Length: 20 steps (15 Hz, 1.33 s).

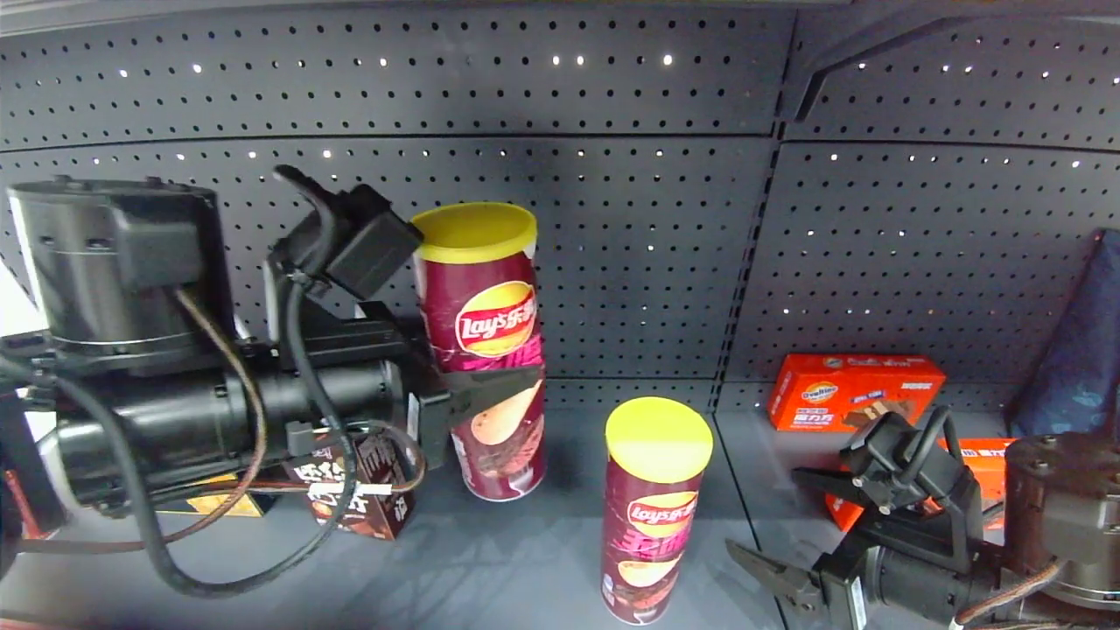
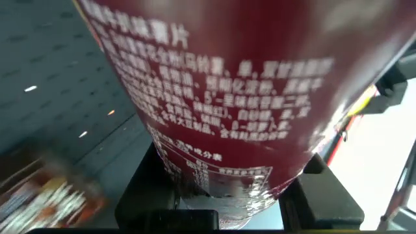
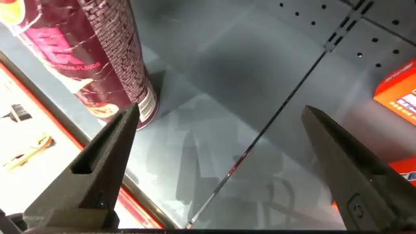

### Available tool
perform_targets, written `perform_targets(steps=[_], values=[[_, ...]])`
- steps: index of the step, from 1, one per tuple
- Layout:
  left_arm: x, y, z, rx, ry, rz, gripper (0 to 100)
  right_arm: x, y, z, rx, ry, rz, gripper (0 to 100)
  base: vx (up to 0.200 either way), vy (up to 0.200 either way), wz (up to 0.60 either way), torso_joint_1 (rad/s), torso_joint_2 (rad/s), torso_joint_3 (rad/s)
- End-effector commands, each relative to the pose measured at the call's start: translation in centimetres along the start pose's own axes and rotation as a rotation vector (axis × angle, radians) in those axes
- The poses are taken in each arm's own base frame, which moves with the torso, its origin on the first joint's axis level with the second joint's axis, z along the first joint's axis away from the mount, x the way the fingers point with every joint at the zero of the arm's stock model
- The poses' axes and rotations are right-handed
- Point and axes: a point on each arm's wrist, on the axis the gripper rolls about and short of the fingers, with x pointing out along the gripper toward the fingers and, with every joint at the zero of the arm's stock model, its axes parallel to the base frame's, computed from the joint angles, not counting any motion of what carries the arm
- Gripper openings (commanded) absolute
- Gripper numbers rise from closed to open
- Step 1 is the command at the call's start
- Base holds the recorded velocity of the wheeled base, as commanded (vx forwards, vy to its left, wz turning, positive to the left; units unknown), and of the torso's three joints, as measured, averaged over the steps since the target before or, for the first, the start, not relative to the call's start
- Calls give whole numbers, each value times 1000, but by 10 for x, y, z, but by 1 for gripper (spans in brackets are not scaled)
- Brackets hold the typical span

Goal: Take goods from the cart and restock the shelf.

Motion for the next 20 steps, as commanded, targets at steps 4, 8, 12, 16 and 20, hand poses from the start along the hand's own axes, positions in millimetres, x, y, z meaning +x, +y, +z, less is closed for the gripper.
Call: perform_targets(steps=[4, 8, 12, 16, 20], values=[[76, 23, -30, -18, 62, -19, 0, 7, 0, 3, 2, -2, -1, 100, 0, 0, 0, 0, 0, 0], [104, 41, -45, -21, -24, -127, 0, 18, 0, 6, 2, 4, 1, 100, 0, 0, 0, 0, 0, 0], [124, 65, -53, -12, -73, -192, 0, 27, 0, 9, 2, 4, 1, 100, 0, 0, 0, 0, 0, 0], [137, 77, -56, 0, -101, -238, 0, 29, 0, 8, 2, 10, 5, 100, 0, 0, 0, 0, 0, 0], [149, 83, -60, 1, -98, -238, 0, 27, -3, 7, 7, 11, -7, 100, 0, 0, 0, 0, 0, 0]])
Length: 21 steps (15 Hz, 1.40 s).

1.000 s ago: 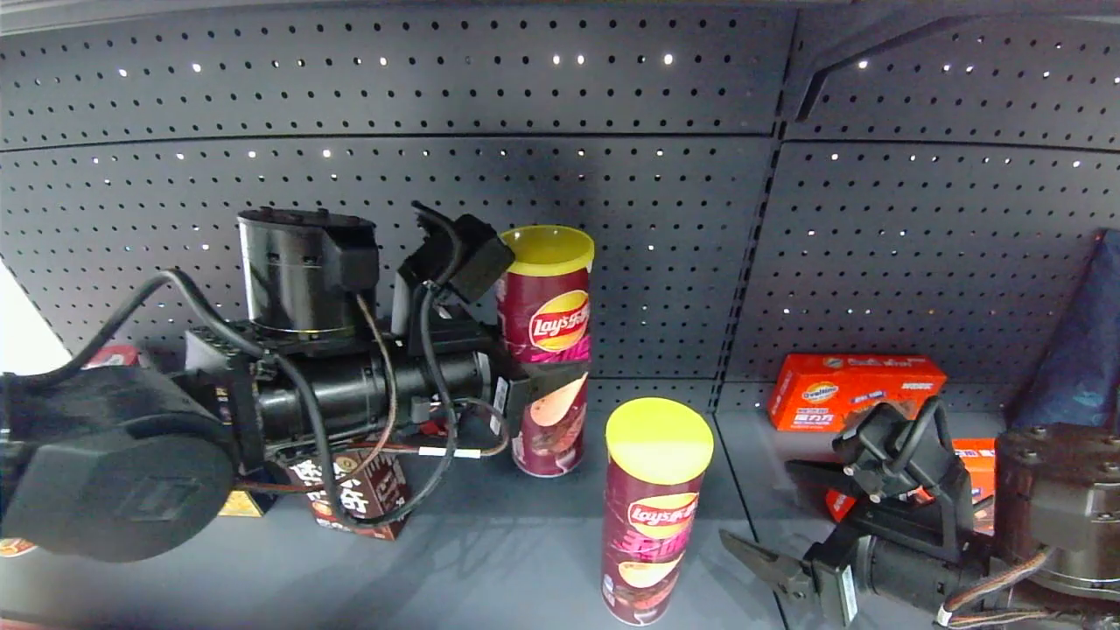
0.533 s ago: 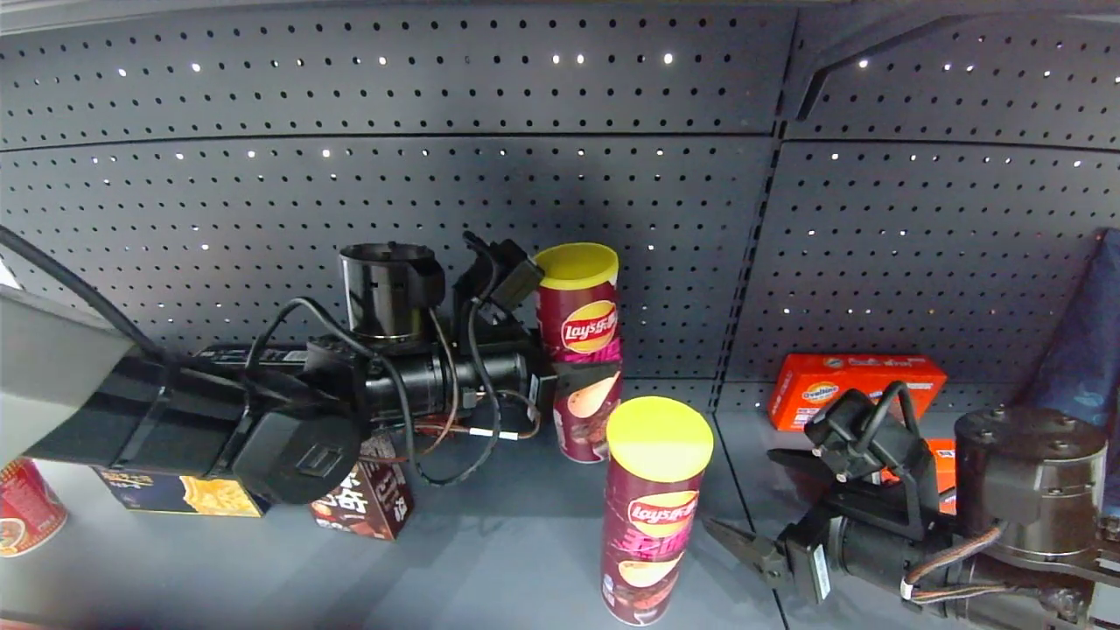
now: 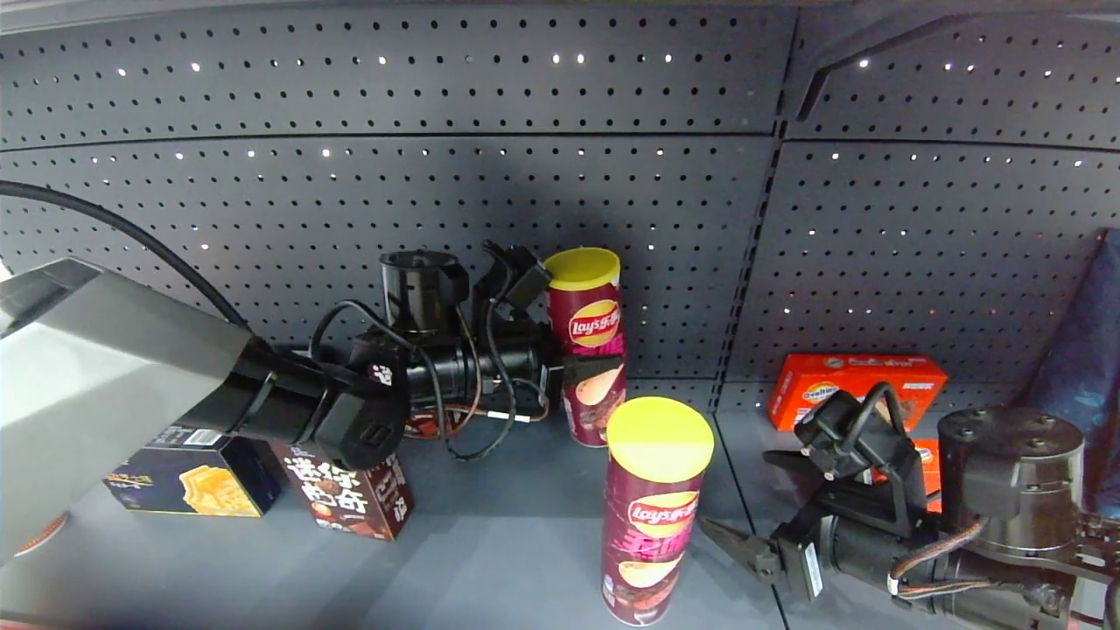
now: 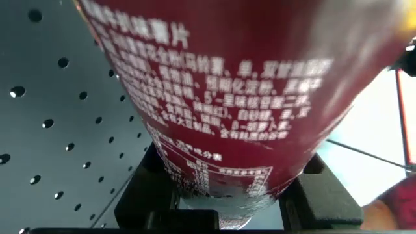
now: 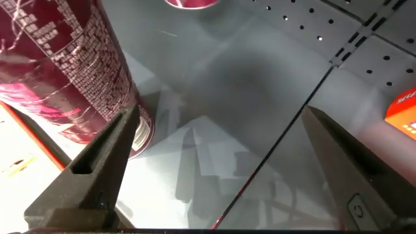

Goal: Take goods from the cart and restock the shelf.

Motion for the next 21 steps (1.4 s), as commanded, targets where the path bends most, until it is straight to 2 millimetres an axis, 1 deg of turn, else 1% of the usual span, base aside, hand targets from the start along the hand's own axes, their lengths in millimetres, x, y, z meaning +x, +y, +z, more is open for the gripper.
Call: perform_targets(steps=[1, 7, 15, 20, 21], values=[[5, 3, -8, -11, 14, -1, 0, 0, -1, -1, 2, 2, -6, 100, 0, 0, 0, 0, 0, 0], [7, 10, -20, -25, 34, 7, 0, -1, -1, -2, 2, 5, -5, 100, 0, 0, 0, 0, 0, 0], [17, 15, -32, -37, 48, 3, 0, 1, -1, -1, 2, 6, -4, 100, 0, 0, 0, 0, 0, 0], [26, 19, -32, -30, 43, -3, 0, 1, -1, -2, 2, 9, -3, 100, 0, 0, 0, 0, 0, 0], [26, 18, -31, -32, 46, -3, 100, 1, -1, -2, 2, 9, -3, 100, 0, 0, 0, 0, 0, 0]])
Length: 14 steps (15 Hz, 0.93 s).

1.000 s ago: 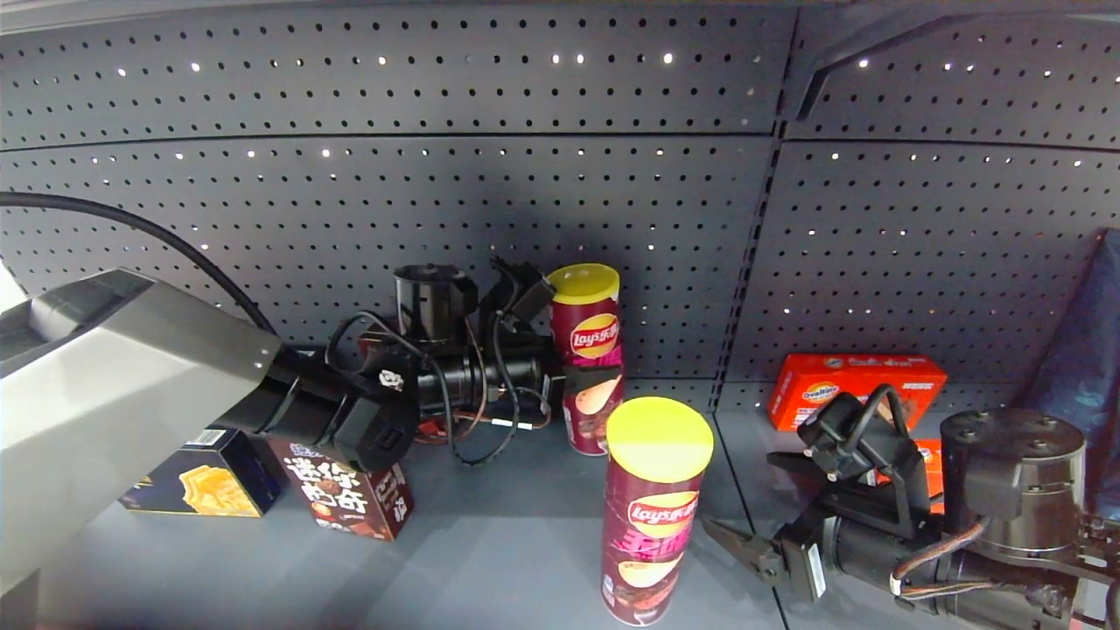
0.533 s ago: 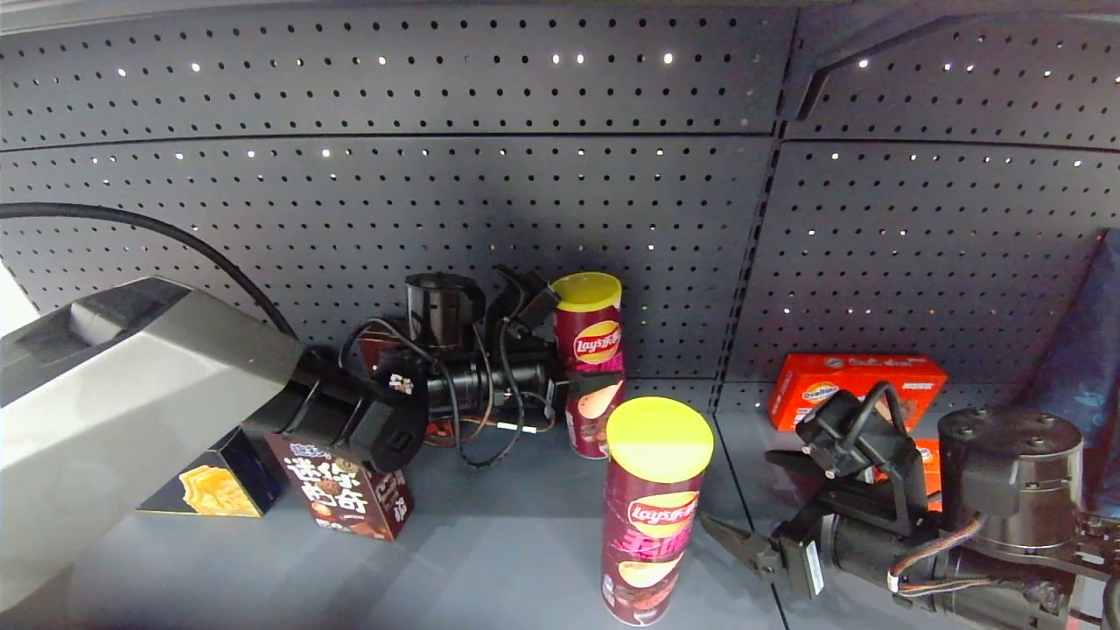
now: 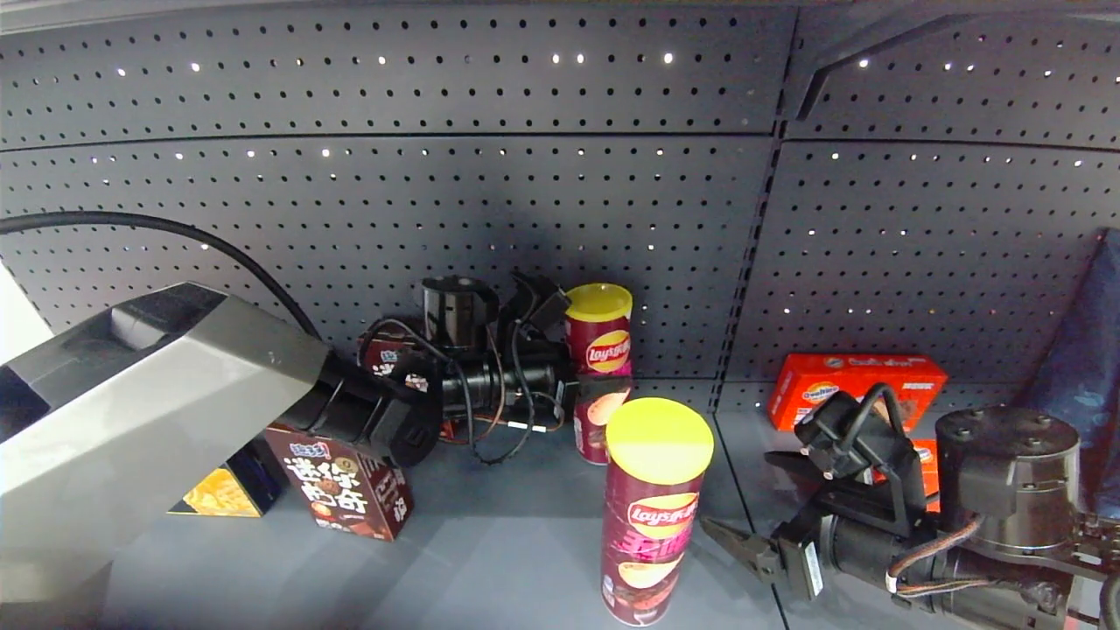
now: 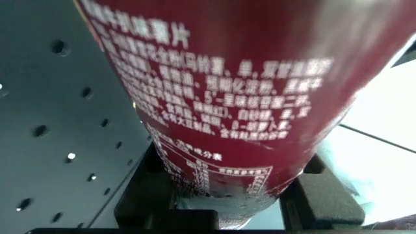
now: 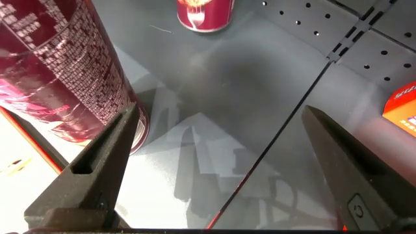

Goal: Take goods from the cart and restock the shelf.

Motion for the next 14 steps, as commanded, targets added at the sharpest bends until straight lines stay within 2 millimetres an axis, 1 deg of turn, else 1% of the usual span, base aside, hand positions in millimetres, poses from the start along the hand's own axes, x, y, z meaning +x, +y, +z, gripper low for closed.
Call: perform_targets(steps=[1, 4, 5, 7, 9, 10, 11, 12, 14], values=[[2, -1, 0, 0, 2, -1, 100, 0, 0, 0, -1, 1, 2, 100, 0, 0, 0, 0, 0, 0], [-1, -1, -3, 45, 16, 6, 100, 0, 0, -1, -1, 3, 2, 100, 0, 0, 0, 0, 0, 0], [-11, -7, 5, 54, 14, 21, 100, 0, 0, -1, -1, 3, 2, 100, 0, 0, 0, 0, 0, 0], [-30, -17, 10, 46, 26, 53, 100, 0, 0, -2, -1, 6, 1, 100, 0, 0, 0, 0, 0, 0], [-50, -23, 19, 49, 26, 100, 100, 0, -3, -3, 2, 12, -12, 100, 0, 0, 0, 0, 0, 0], [-57, -26, 22, 50, 26, 119, 100, 0, -5, -4, 5, 14, -19, 100, 0, 0, 0, 0, 0, 0], [-69, -35, 29, 55, 24, 156, 100, 1, -8, -4, 9, 23, -38, 100, 0, 0, 0, 0, 0, 0], [-74, -38, 31, 55, 25, 176, 100, 1, -10, -5, 10, 27, -45, 100, 0, 0, 0, 0, 0, 0], [-93, -52, 35, 52, 47, 279, 100, 0, -11, -7, 10, 37, -54, 100, 0, 0, 0, 0, 0, 0]])
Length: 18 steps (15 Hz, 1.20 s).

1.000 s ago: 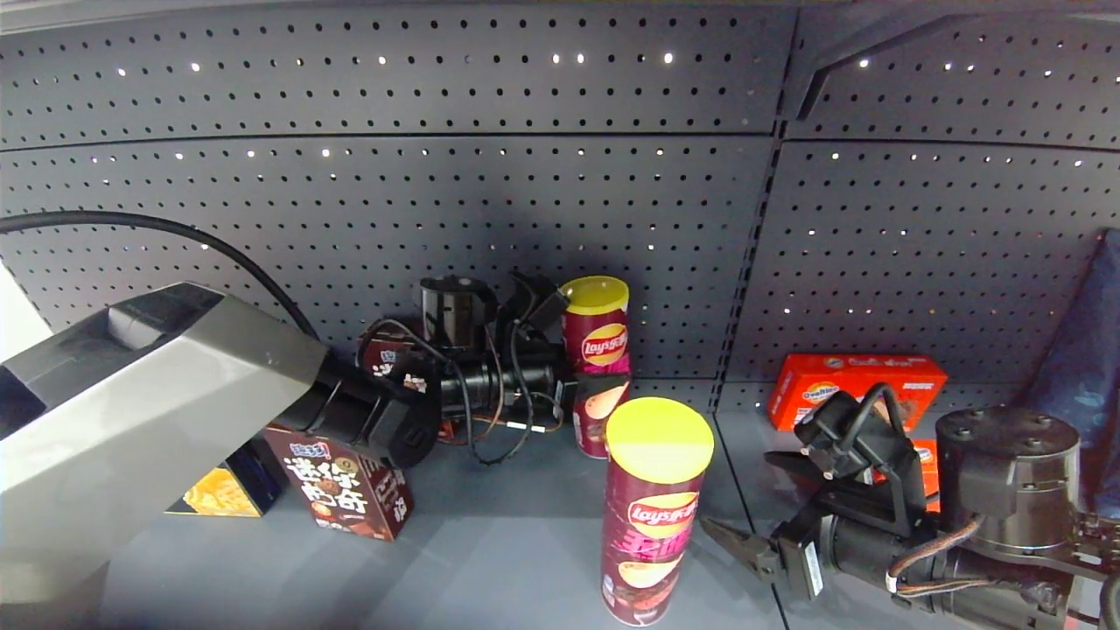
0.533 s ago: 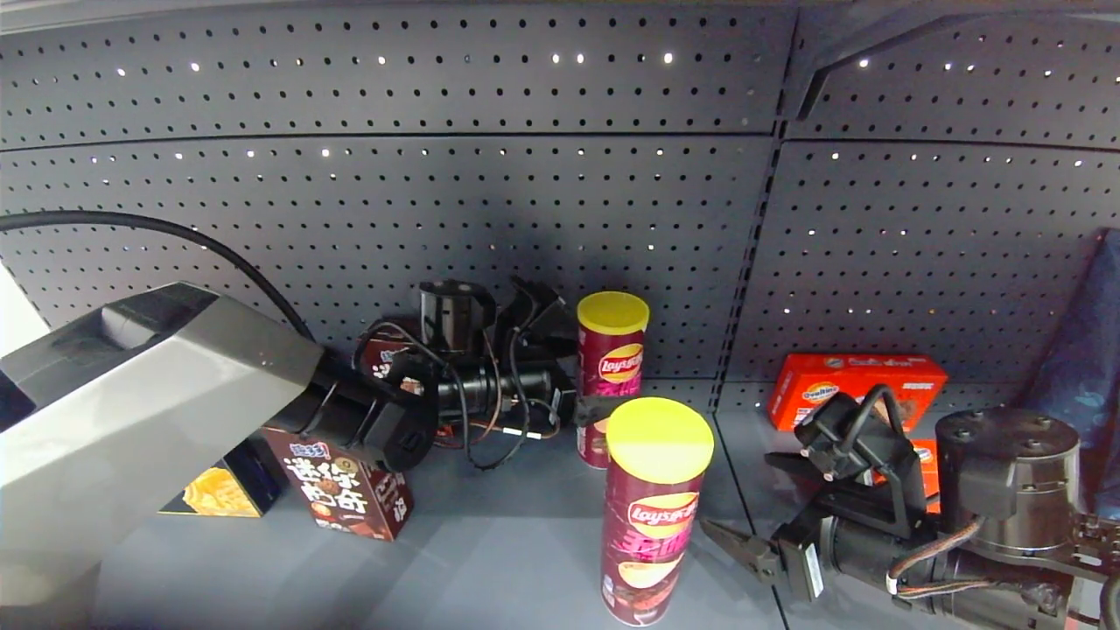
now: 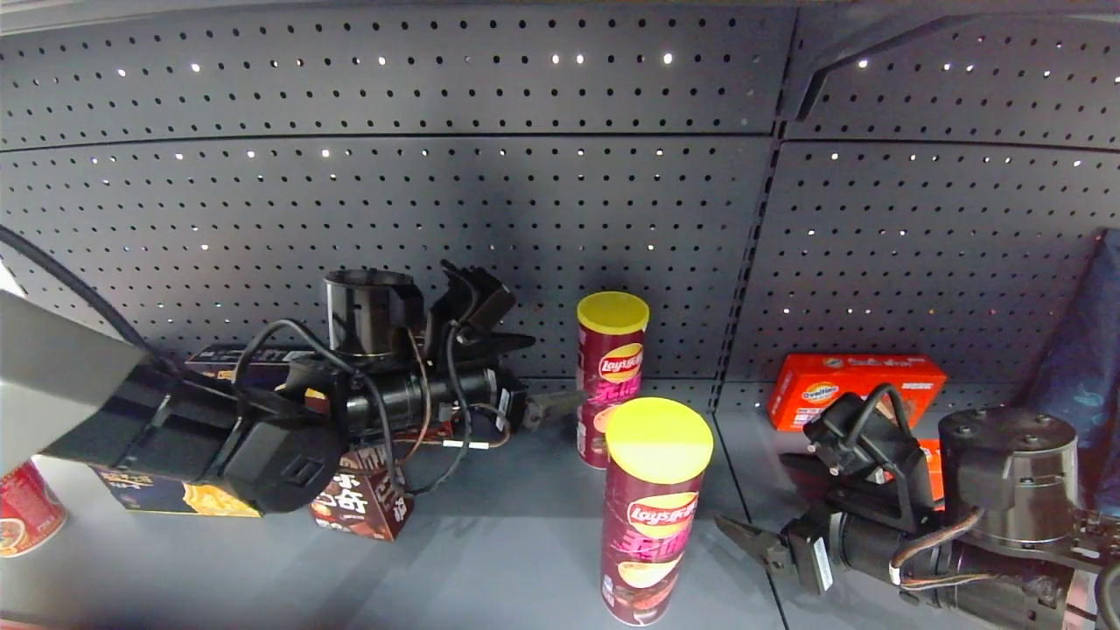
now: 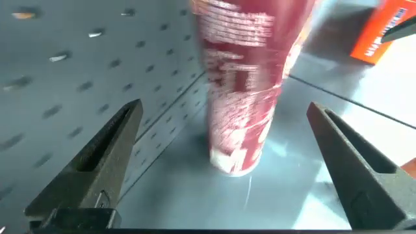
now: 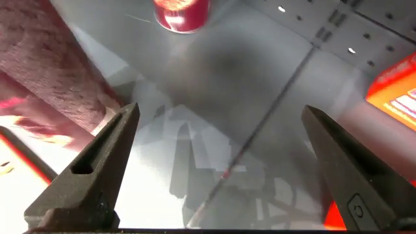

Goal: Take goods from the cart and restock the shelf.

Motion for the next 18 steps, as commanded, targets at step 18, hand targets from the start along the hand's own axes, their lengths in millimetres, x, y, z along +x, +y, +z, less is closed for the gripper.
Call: perform_targets(steps=[18], values=[[-97, -58, 39, 68, 174, 453, 100, 5, 30, -7, -66, 68, 5, 100, 0, 0, 0, 0, 0, 0]])
